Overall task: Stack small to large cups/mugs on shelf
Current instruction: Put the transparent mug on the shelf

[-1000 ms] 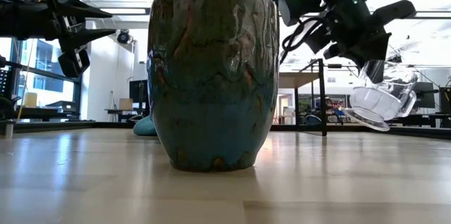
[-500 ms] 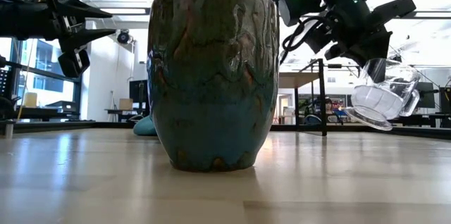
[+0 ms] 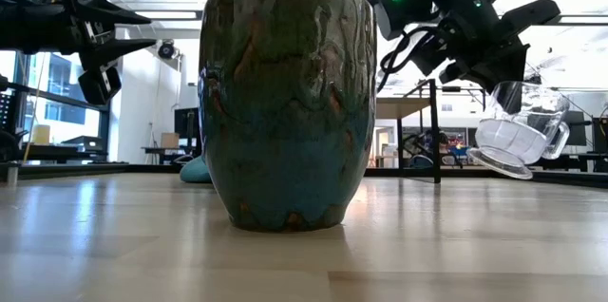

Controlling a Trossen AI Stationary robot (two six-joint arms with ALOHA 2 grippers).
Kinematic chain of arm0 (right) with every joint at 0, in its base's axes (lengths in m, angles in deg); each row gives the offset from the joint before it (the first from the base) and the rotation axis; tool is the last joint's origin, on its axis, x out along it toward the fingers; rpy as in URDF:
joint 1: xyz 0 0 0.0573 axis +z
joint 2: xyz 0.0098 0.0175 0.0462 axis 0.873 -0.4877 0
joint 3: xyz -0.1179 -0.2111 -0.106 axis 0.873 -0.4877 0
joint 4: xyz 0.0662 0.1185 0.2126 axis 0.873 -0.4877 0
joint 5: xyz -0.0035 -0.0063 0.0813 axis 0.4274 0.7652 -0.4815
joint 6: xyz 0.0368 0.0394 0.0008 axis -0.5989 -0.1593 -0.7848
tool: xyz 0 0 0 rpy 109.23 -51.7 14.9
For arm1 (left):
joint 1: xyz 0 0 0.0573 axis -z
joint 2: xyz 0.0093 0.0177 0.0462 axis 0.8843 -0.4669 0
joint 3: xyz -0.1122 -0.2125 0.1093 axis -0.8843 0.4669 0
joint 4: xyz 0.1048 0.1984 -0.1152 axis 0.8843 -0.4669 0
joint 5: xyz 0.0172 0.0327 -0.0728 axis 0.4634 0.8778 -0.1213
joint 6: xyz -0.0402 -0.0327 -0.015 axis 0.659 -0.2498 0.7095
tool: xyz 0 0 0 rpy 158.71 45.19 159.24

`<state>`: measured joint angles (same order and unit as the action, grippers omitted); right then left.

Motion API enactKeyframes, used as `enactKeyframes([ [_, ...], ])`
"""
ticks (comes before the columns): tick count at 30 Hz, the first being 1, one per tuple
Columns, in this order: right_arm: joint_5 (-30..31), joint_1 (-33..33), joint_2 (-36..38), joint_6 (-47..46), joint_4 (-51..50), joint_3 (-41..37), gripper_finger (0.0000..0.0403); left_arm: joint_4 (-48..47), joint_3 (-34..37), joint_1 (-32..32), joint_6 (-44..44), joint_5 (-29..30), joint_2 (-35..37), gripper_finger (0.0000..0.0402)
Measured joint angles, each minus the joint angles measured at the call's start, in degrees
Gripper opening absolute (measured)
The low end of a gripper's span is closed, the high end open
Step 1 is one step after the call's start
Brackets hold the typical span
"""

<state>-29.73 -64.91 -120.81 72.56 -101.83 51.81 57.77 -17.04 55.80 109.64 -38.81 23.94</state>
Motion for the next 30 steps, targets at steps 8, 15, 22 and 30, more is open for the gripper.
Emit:
enactKeyframes([
  [8, -0.5, 0.0, -0.1, -0.5, 0.5, 0.0, 0.0012, 0.0, 0.0, 0.0, 0.0, -0.1, 0.0, 0.0106],
  [15, -0.7, 0.0, -0.1, -0.5, 1.3, 0.0, 0.0023, 0.0, 0.0, 0.0, 0.0, -0.1, 0.0, 0.0106],
  [22, -1.7, 0.0, -0.1, -0.5, 2.8, 0.0, 0.0023, 0.0, 0.0, 0.0, 0.0, -0.1, 0.0, 0.0106],
  [30, -2.8, 0.0, -0.1, -0.5, 2.9, 0.0, 0.0023, 0.0, 0.0, 0.0, 0.0, 0.0, 0.0, 0.0106],
])
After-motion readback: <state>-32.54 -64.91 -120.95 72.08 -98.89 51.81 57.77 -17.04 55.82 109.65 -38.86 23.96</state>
